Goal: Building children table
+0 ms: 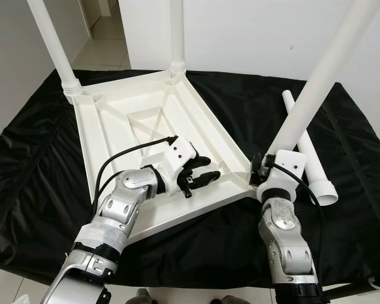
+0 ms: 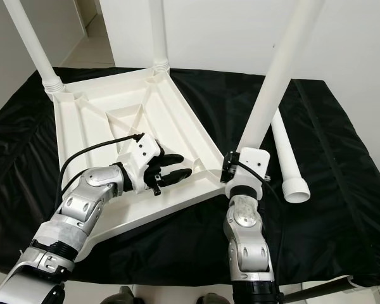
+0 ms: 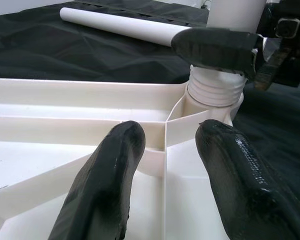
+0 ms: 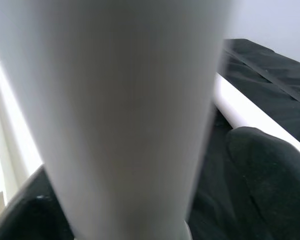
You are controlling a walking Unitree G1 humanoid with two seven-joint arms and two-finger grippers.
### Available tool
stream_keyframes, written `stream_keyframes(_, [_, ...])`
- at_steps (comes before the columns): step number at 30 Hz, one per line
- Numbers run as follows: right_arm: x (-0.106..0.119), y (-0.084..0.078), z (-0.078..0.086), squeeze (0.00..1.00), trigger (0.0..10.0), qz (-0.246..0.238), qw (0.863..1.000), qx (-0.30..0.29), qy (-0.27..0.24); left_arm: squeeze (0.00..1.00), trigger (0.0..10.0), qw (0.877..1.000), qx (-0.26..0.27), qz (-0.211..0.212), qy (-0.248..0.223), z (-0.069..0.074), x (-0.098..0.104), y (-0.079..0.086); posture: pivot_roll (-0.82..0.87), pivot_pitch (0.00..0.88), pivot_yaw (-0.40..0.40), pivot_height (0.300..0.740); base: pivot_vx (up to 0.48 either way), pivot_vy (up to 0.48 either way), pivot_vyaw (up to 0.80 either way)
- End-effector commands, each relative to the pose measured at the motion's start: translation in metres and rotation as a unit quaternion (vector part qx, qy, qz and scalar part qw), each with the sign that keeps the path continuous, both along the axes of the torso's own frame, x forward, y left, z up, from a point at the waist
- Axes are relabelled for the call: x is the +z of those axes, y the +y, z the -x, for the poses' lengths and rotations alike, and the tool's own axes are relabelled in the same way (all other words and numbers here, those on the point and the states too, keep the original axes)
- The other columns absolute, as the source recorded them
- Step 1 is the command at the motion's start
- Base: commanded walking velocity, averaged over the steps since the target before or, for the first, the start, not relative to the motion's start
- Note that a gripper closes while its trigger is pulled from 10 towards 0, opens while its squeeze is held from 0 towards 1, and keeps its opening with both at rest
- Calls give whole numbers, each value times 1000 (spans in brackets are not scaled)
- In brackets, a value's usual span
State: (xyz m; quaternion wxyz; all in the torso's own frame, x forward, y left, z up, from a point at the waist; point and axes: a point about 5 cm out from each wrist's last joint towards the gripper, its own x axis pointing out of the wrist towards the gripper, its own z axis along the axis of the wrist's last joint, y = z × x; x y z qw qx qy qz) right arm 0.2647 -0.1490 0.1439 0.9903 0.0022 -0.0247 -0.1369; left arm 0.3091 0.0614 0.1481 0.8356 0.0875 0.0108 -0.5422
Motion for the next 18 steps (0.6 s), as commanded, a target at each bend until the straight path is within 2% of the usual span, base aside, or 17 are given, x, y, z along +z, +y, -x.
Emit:
stream_keyframes(1, [-2,8,3,1000,10000,-31,1000,-3,3,0,10000,1000,1,-6,-6,-2,4,1,-37,2,10,740,0,0,0])
stream_keyframes(5, [-1,8,6,992,10000,-17,1000,0,-6,0,10000,1000,1,-6,-7,-2,5,1,-38,3,10,740,0,0,0])
stream_keyframes(6, [1,9,7,0,10000,-21,1000,4,-16,0,10000,1000,1,-6,-8,-2,5,1,-40,2,12,740,0,0,0])
stream_keyframes(7, [1,9,7,0,10000,-21,1000,4,-16,0,10000,1000,1,-6,-8,-2,5,1,-40,2,12,740,0,0,0])
stream_keyframes(9, [11,8,12,0,10000,-26,998,8,-63,0,10000,1000,-1,-6,-12,-2,6,-1,-44,0,20,740,0,0,0])
stream_keyframes(10, [11,8,12,0,10000,-26,998,8,-63,0,10000,1000,-1,-6,-12,-2,6,-1,-44,0,20,740,0,0,0])
stream_keyframes(13, [21,11,18,0,10000,-41,992,28,-115,0,10000,1000,-4,-3,-14,-4,8,-2,-50,0,29,740,0,0,0])
stream_keyframes(18, [20,12,23,0,10000,-38,992,36,-117,0,10000,1000,-7,-3,-15,-5,9,-2,-55,0,36,740,0,0,0])
